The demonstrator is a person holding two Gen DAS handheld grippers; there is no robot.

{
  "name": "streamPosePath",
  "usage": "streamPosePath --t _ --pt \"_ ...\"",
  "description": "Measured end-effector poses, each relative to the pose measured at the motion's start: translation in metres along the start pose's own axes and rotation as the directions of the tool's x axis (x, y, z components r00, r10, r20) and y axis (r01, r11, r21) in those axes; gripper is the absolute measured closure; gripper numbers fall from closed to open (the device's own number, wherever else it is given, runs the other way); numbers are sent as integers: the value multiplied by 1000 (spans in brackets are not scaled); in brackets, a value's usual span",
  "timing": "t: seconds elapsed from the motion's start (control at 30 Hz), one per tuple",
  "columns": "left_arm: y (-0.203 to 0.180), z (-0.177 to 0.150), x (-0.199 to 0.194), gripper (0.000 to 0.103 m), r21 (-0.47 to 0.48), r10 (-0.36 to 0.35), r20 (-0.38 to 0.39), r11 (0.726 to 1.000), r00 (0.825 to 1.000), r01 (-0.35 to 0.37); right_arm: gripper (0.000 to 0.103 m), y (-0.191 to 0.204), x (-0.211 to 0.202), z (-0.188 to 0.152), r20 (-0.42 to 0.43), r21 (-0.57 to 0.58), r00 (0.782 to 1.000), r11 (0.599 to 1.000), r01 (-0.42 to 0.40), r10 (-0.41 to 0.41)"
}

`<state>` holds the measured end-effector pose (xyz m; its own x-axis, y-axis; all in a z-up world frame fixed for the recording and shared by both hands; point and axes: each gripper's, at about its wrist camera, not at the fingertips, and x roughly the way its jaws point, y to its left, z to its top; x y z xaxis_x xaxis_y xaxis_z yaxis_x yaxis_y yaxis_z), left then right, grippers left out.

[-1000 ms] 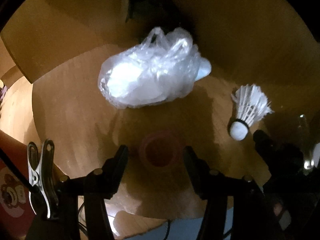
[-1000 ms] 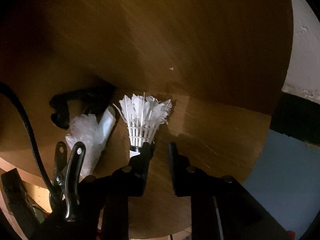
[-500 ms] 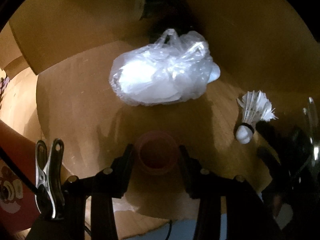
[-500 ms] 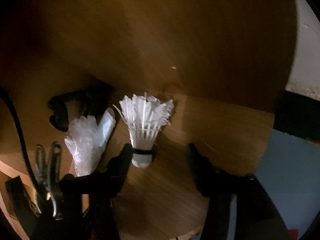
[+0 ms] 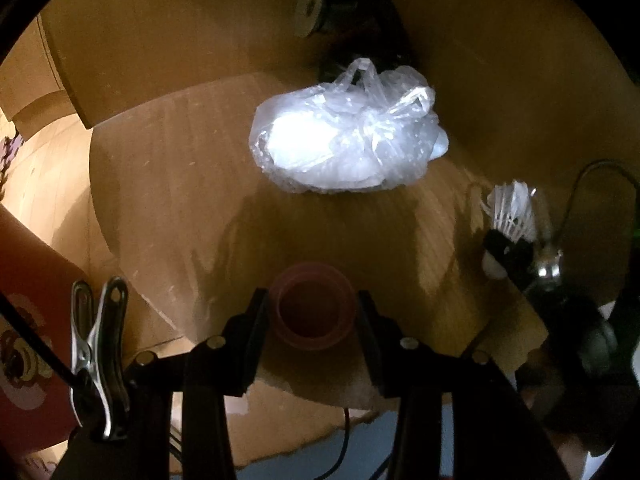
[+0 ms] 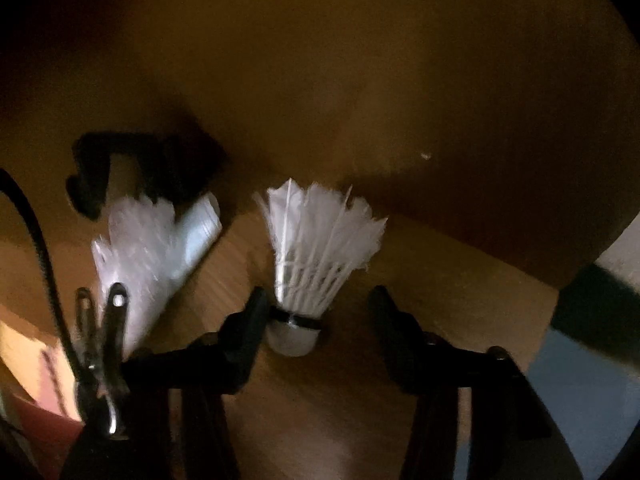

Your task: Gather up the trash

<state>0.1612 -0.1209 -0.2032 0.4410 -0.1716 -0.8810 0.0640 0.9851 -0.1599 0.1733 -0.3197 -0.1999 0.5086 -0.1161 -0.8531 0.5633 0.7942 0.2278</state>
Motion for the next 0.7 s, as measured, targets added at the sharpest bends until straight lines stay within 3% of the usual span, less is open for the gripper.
streamPosePath --t 0.03,0.37,0.7 --pt "0 -1 -1 58 2 0 -4 1000 1000 0 74 2 1 -2 -1 -21 1000 1000 -2 2" --pt "8 -19 -41 58 -22 -13 -28 1000 1000 13 75 -3 -11 -14 -32 7 992 993 -118 118" --pt "9 -36 -115 58 -17 -11 18 1000 1000 12 75 22 -59 -37 -80 -81 988 987 -140 133"
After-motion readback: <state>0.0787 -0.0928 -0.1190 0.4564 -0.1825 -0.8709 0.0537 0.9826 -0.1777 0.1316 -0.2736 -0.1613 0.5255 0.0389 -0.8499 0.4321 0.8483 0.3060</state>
